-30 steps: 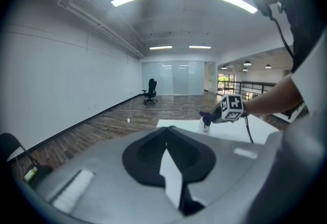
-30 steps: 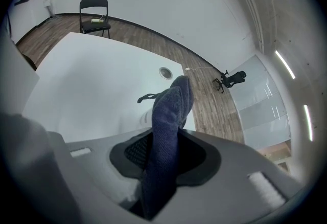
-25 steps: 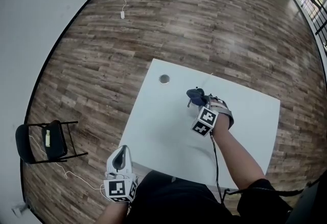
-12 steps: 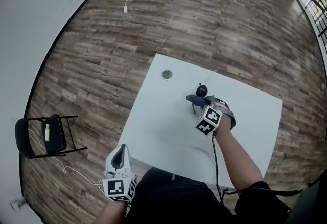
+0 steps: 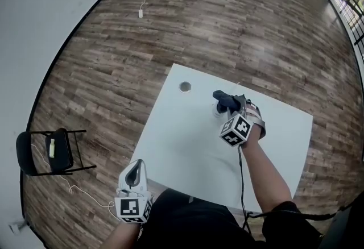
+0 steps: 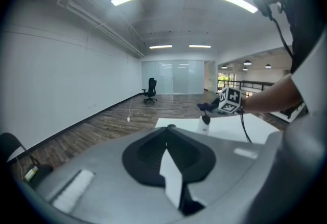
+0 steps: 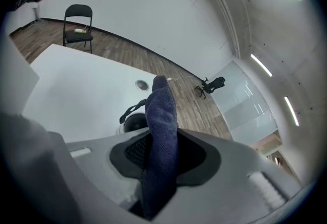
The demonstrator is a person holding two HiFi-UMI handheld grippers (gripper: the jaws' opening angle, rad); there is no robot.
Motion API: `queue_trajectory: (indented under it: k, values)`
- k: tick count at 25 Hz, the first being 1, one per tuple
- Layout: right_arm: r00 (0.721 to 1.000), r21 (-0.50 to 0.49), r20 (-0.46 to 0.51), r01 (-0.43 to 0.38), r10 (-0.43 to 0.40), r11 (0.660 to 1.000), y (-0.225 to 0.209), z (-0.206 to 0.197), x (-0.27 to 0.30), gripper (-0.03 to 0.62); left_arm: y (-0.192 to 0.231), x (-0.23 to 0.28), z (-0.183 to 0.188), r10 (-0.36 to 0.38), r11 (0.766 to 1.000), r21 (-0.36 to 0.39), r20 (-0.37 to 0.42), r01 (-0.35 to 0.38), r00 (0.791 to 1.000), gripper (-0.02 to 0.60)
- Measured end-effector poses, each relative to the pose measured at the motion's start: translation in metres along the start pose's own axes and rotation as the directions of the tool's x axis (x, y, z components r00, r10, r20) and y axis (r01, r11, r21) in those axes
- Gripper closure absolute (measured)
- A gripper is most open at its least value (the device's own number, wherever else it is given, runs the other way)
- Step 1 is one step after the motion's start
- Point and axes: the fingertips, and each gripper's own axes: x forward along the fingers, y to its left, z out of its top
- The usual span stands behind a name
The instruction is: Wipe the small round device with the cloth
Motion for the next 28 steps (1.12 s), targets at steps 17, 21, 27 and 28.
queue_trajectory:
  k: [17, 21, 27, 28]
  values:
    - [0.954, 0.019, -0.185, -0.238, 0.237, 0.971, 0.070, -0.059, 0.029, 0.477, -0.003, 0.002, 0.000, -0.020, 0.999, 0.029, -0.021, 0.021, 1.000, 0.574]
    - [0.935, 0.024, -0.199, -0.296, 0.295, 0.955, 0.088, -0.054, 0.030, 0.477, -0.002, 0.001, 0.000, -0.017, 0.999, 0.031, -0.022, 0.018, 1.000, 0.574]
    - [0.916, 0.015, -0.210, -0.346, 0.341, 0.938, 0.109, -0.047, 0.029, 0.477, 0.007, -0.002, -0.002, -0.010, 1.000, 0.024, -0.011, 0.010, 1.000, 0.574]
    - [0.916, 0.014, -0.211, -0.347, 0.342, 0.938, 0.113, -0.045, 0.030, 0.477, 0.011, -0.001, -0.005, -0.010, 1.000, 0.018, -0.011, 0.010, 1.000, 0.574]
